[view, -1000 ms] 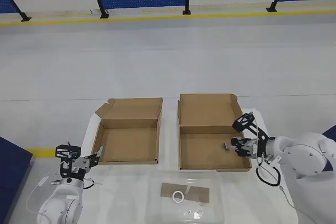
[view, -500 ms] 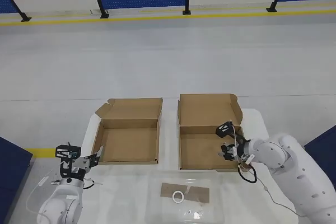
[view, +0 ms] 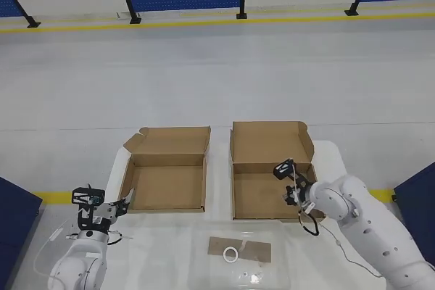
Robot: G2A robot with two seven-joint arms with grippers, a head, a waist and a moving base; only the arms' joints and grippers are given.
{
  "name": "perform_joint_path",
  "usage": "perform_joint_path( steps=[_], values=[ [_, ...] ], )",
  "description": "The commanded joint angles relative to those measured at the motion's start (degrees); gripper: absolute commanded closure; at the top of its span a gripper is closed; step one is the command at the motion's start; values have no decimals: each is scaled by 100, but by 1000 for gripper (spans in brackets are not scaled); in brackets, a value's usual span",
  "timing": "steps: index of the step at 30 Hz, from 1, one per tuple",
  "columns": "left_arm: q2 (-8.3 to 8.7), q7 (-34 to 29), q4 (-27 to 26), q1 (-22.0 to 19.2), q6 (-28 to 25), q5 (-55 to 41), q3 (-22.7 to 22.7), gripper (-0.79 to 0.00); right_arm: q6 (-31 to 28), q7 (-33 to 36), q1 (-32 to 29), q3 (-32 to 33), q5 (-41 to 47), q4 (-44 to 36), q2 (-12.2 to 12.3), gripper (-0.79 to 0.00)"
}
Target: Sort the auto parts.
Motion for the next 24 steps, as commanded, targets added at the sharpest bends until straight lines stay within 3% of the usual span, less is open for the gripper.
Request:
perform_joint_path(
  steps=[1,12,23,24],
  values=[
    [0,0,0,0,0,0,0,-785,175,-177,259,-315,-181,365,-104,0],
    [0,0,0,0,0,0,0,-785,606,-1003,1287,-1496,-119,1999,-727,0],
    [0,0,0,0,0,0,0,-785,615,-1114,1635,-1920,-56,2728,-1082,0],
    [0,0,0,0,0,0,0,-785,615,-1078,1655,-1945,-94,2756,-1100,-74]
  ],
)
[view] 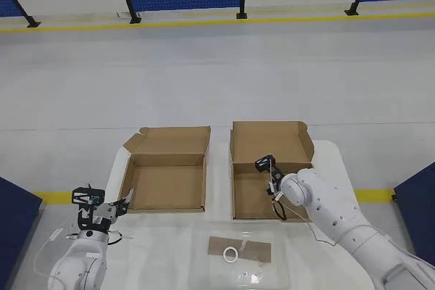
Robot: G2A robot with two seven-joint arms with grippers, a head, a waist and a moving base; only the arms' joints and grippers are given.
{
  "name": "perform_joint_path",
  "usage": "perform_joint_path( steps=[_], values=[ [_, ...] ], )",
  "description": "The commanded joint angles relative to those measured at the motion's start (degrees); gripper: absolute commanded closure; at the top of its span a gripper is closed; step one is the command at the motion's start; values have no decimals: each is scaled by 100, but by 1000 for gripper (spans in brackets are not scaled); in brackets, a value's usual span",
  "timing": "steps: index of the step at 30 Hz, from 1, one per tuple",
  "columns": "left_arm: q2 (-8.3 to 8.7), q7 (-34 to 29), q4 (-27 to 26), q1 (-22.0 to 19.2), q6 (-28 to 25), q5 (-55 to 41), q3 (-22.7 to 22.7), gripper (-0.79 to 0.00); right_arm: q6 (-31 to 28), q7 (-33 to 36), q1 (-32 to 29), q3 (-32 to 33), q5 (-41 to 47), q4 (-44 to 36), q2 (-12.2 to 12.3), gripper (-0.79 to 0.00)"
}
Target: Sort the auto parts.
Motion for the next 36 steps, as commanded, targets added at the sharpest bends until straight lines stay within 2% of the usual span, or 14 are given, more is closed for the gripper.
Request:
perform_joint_path(
  steps=[1,3,9,12,17,18,19,20,29,36],
  values=[
    [0,0,0,0,0,0,0,-785,5,34,34,-33,-39,52,-38,-148],
    [0,0,0,0,0,0,0,-785,5,21,46,-42,-48,96,-67,-289],
    [0,0,0,0,0,0,0,-785,8,21,53,-30,-120,158,-127,-326],
    [0,0,0,0,0,0,0,-785,14,52,53,5,-187,140,-138,-391],
    [0,0,0,0,0,0,0,-785,-50,103,-5,197,-197,-54,-103,-391],
    [0,0,0,0,0,0,0,-785,-75,132,-31,250,-204,-147,-86,-446],
    [0,0,0,0,0,0,0,-785,-114,160,-67,317,-190,-252,-64,-579],
    [0,0,0,0,0,0,0,-785,-176,206,-110,397,-152,-368,-38,-776],
    [0,0,0,0,0,0,0,-785,-543,968,-782,1483,-32,-2038,342,-785],
    [0,0,0,0,0,0,0,-785,-543,968,-782,1483,-32,-2038,342,-785]
  ],
)
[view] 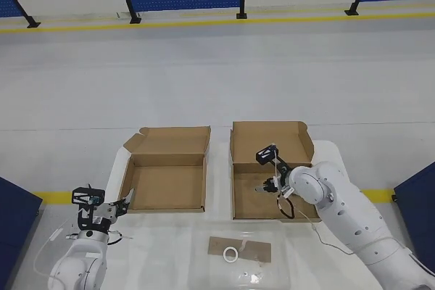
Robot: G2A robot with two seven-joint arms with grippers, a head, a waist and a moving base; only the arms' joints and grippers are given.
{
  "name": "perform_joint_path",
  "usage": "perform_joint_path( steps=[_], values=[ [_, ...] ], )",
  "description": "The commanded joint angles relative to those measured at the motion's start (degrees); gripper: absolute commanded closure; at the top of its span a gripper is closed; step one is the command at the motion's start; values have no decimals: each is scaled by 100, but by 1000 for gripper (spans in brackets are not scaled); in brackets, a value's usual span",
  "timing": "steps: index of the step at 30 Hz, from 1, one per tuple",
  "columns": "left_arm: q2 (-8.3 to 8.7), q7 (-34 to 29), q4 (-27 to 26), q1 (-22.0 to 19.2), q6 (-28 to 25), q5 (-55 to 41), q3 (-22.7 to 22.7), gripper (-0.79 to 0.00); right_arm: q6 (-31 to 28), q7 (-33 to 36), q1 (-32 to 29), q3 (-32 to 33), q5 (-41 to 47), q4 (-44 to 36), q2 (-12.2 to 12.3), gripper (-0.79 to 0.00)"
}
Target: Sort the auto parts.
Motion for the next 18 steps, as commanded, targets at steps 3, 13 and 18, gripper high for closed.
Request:
perform_joint_path(
  steps=[3,13,18],
  values=[
    [0,0,0,0,0,0,0,-785,0,1,-1,1,0,-3,0,-785],
    [0,0,0,0,0,0,0,-785,-920,405,-25,275,520,-810,73,-785],
    [0,0,0,0,0,0,0,-785,-1590,1135,34,459,1325,-1315,135,-785]
  ],
)
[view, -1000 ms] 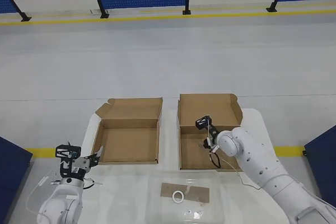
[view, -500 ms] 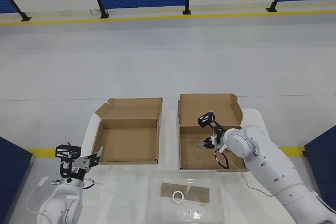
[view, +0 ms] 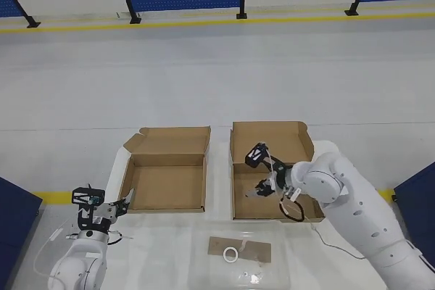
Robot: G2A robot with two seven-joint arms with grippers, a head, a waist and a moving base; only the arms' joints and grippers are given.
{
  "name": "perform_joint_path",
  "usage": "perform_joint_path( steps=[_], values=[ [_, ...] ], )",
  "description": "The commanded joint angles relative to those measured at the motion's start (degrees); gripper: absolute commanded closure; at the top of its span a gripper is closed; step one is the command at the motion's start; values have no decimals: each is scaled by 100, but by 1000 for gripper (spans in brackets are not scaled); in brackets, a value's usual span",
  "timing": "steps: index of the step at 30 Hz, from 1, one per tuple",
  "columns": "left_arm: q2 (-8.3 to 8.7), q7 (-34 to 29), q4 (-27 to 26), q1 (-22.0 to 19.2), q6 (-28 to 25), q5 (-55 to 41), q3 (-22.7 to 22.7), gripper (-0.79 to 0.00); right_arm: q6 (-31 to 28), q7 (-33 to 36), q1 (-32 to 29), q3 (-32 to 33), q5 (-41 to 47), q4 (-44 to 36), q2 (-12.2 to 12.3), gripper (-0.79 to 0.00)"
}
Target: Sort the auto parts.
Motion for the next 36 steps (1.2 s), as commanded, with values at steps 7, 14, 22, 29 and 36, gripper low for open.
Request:
perform_joint_path(
  steps=[7,14,22,29,36],
  values=[
    [0,0,0,0,0,0,0,-785,-695,874,107,-268,511,-389,77,-785],
    [0,0,0,0,0,0,0,-785,-670,874,63,-309,468,-403,78,-785],
    [0,0,0,0,0,0,0,-785,-610,961,682,-1659,726,-1112,195,-785],
    [0,0,0,0,0,0,0,-785,-427,1142,1395,-2734,1078,-1221,324,-785],
    [0,0,0,0,0,0,0,-785,-331,1237,1645,-3555,1059,-955,296,-785]
  ],
)
